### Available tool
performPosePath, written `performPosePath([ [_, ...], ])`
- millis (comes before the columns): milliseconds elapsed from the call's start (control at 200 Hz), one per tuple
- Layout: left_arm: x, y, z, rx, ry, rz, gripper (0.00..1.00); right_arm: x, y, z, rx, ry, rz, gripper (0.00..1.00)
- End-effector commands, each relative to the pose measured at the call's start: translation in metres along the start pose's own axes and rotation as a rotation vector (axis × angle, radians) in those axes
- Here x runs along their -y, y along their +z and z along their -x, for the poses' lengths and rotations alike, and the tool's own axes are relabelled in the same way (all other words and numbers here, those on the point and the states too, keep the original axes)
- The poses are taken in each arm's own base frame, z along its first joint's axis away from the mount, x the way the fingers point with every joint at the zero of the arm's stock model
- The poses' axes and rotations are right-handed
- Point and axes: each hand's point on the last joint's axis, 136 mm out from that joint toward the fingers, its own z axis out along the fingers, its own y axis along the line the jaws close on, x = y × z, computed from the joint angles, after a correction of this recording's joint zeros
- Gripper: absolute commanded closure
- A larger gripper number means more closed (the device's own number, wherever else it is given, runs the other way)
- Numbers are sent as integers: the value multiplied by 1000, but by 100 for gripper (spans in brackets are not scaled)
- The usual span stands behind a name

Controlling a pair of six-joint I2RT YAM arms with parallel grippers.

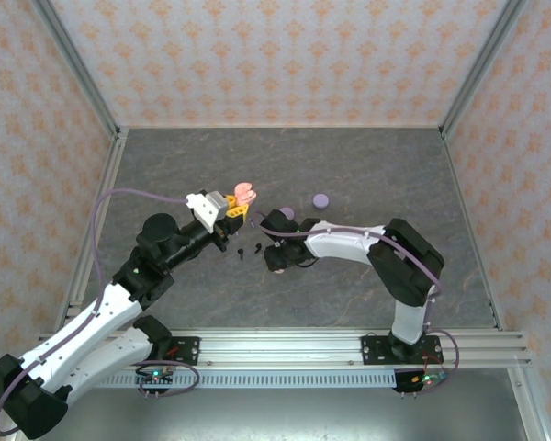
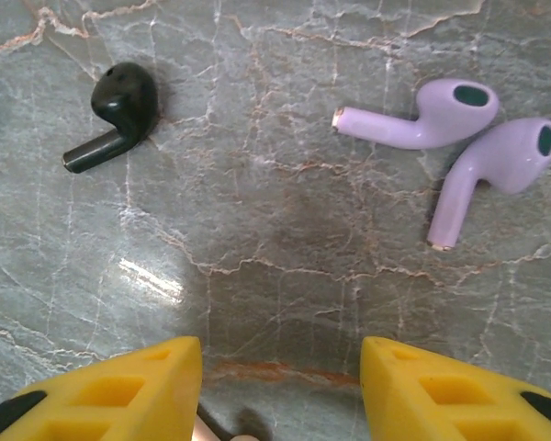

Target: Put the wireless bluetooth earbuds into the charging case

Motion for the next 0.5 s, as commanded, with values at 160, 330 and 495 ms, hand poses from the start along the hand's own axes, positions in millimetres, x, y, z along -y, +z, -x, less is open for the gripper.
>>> performPosePath([
  [160, -4, -4, 3, 14, 10, 26, 100, -4, 2, -28, -82, -94, -72, 51],
  [330, -5, -4, 3, 13, 11, 30, 100, 0, -3, -44, -124, -132, -110, 51],
  [495, -6, -4, 3, 10, 11, 32, 100, 7, -10, -52, -128, -126, -128, 52],
])
